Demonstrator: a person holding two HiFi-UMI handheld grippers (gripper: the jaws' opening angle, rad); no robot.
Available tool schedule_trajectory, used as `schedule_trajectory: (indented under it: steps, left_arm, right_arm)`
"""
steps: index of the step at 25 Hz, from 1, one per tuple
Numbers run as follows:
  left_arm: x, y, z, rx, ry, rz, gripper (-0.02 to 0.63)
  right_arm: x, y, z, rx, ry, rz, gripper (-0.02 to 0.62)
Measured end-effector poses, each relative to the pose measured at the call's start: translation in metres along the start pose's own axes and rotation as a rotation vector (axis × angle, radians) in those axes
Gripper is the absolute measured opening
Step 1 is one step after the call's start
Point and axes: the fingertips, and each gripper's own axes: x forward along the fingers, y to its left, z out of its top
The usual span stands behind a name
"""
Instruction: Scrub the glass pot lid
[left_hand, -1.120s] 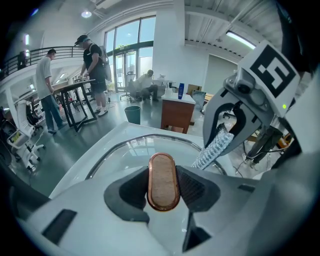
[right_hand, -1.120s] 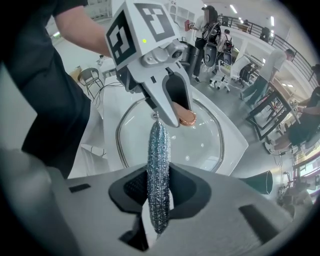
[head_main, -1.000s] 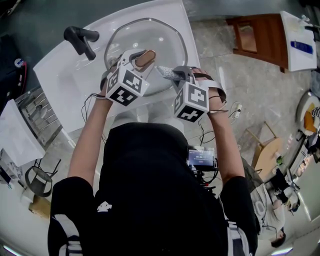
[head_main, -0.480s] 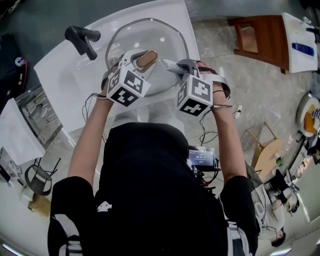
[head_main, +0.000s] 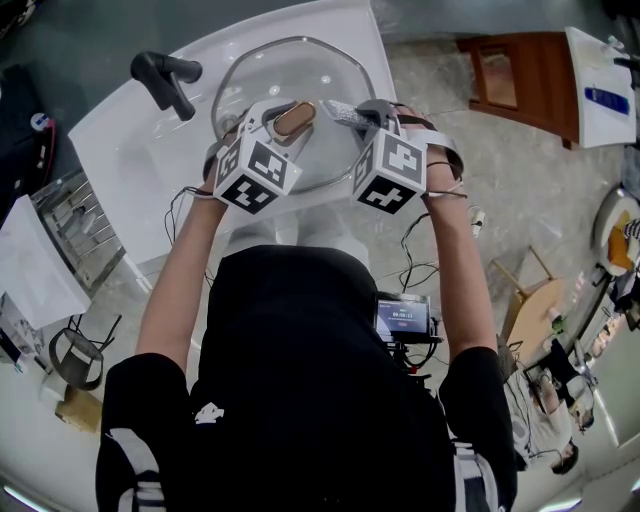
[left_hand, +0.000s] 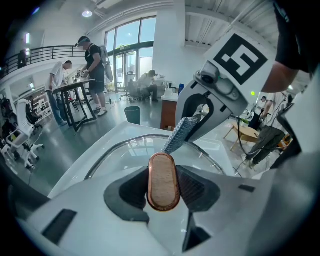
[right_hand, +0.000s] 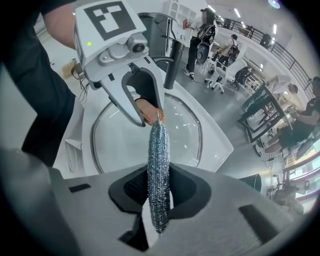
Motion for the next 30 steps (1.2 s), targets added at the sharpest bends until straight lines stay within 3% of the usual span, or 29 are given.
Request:
schedule_trajectory:
  steps: [17, 30]
  left_arm:
    - [0.0, 0.001, 0.0, -0.009, -0.001, 0.014, 0.167]
    - [0.001, 0.001, 0.0, -0.001, 0.012, 0.022, 0.167]
  right_arm:
    - [0.015, -0.037, 0.019, -0.027, 0.01, -0.057, 0.067]
    - [0.018, -0.034, 0.018, -0.032, 0.02, -0.072, 0.068]
